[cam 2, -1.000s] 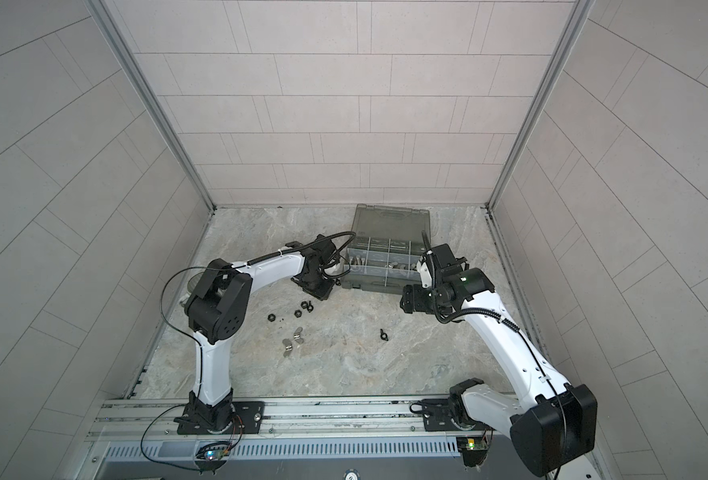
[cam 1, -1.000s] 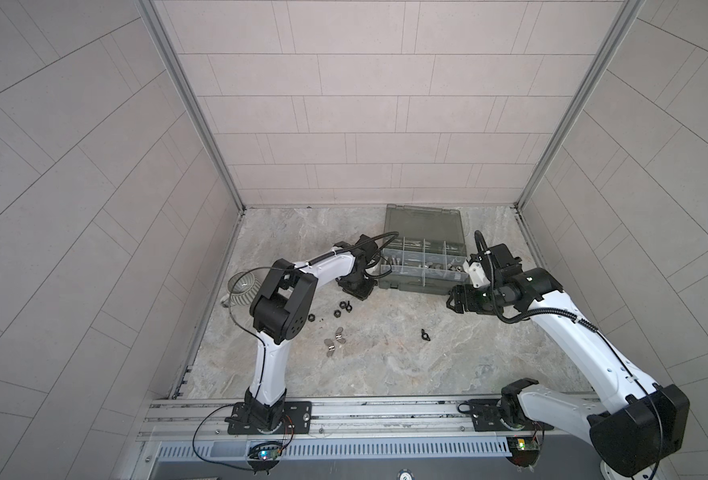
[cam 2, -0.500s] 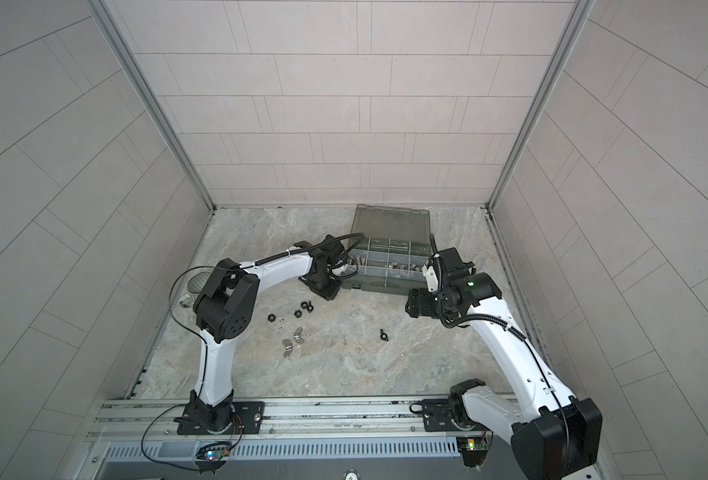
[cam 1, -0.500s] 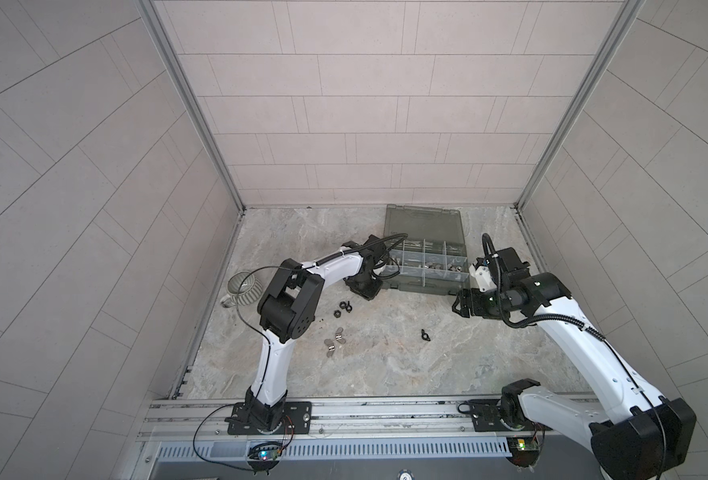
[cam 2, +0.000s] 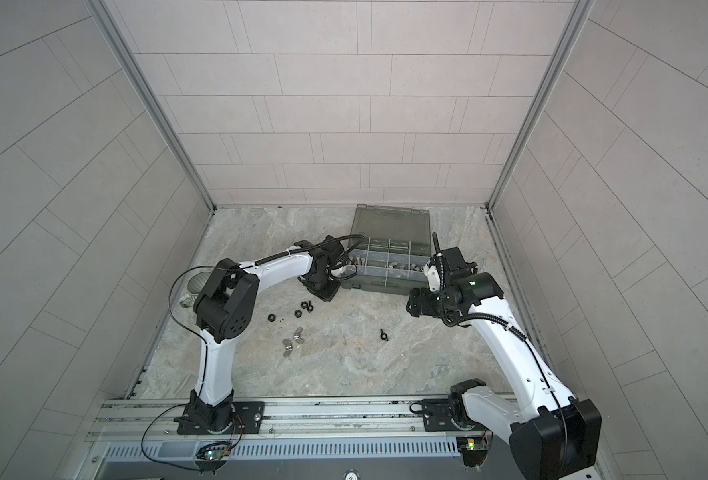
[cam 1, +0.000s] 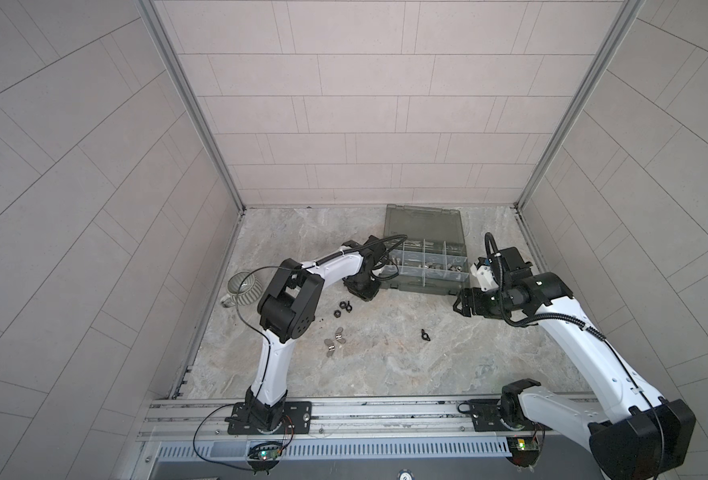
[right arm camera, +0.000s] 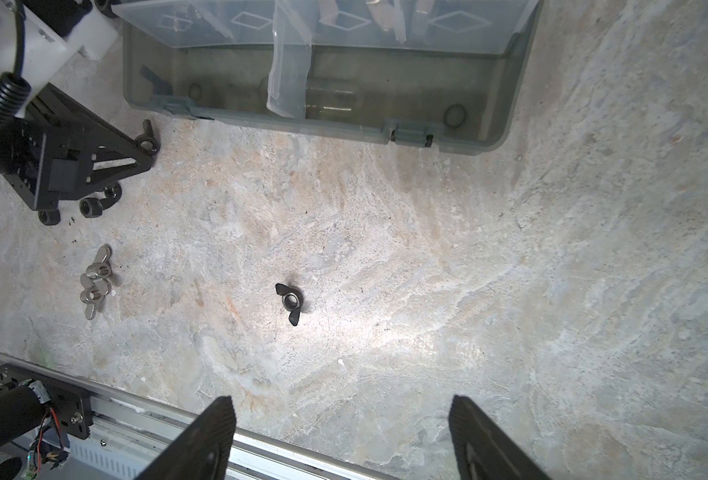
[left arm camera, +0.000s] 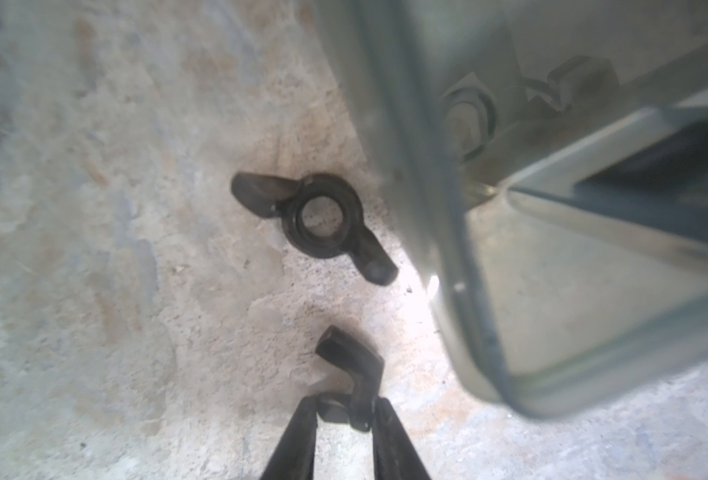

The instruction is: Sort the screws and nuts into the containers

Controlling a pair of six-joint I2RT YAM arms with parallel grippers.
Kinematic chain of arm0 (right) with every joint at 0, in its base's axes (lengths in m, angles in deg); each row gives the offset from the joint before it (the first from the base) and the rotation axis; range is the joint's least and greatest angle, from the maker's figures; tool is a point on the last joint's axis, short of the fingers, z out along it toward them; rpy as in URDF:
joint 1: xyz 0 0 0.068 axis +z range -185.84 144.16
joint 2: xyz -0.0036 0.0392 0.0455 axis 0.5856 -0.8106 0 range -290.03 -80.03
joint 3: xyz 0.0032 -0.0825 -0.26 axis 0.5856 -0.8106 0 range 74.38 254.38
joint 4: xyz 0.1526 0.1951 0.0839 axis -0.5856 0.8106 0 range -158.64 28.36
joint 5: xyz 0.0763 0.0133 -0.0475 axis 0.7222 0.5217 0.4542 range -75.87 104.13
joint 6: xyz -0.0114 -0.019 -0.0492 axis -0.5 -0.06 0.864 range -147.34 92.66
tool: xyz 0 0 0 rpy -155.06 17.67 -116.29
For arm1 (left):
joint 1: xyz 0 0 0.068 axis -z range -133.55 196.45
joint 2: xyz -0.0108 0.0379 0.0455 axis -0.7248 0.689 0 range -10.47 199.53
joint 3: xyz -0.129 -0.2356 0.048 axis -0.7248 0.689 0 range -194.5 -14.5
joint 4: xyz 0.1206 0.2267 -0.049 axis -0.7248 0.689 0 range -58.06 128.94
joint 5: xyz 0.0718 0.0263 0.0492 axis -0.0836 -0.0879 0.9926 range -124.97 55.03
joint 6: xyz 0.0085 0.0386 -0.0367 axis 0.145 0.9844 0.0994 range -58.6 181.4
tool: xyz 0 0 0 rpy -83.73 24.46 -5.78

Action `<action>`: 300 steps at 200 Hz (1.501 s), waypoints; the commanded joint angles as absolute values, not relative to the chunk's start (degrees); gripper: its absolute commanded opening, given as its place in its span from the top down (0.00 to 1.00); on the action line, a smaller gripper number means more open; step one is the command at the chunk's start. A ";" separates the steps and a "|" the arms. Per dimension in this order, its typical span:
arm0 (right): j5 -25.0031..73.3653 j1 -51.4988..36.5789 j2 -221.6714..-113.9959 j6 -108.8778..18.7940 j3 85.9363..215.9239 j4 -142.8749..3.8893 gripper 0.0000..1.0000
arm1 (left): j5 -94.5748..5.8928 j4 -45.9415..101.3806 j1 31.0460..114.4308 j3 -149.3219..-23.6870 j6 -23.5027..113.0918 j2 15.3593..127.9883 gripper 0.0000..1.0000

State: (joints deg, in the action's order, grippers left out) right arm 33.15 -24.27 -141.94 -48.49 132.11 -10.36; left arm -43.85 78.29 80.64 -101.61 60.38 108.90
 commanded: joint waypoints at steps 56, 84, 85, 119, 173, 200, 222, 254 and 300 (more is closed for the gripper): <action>33.54 -24.50 -141.45 -48.13 131.59 -9.66 0.18 | -43.80 80.32 80.92 -102.48 61.04 104.84 0.78; 33.75 -24.50 -141.56 -48.26 131.68 -9.63 0.18 | -44.12 80.10 80.90 -102.13 61.03 105.02 0.74; 33.78 -24.46 -141.56 -48.26 131.68 -9.65 0.18 | -44.12 80.06 80.90 -102.13 61.04 105.06 0.74; 33.90 -24.46 -141.38 -48.35 131.77 -9.37 0.18 | -44.28 79.67 80.90 -102.37 59.87 105.72 0.51; 33.56 -24.53 -141.29 -48.26 131.94 -9.15 0.18 | -47.26 78.74 80.81 -103.32 57.18 106.08 0.47; 33.34 -24.58 -141.35 -48.18 132.02 -9.18 0.18 | -47.97 78.62 80.81 -105.08 53.92 107.45 0.47; 33.07 -24.60 -141.29 -48.08 132.03 -9.30 0.18 | -47.43 77.41 80.73 -105.30 50.69 107.78 0.49; 33.11 -25.07 -141.16 -47.52 131.72 -9.01 0.18 | -47.33 77.03 80.46 -105.73 47.73 108.78 0.53; 33.62 -26.17 -141.29 -46.44 131.49 -8.79 0.18 | -46.33 77.46 80.11 -105.30 46.29 108.84 0.55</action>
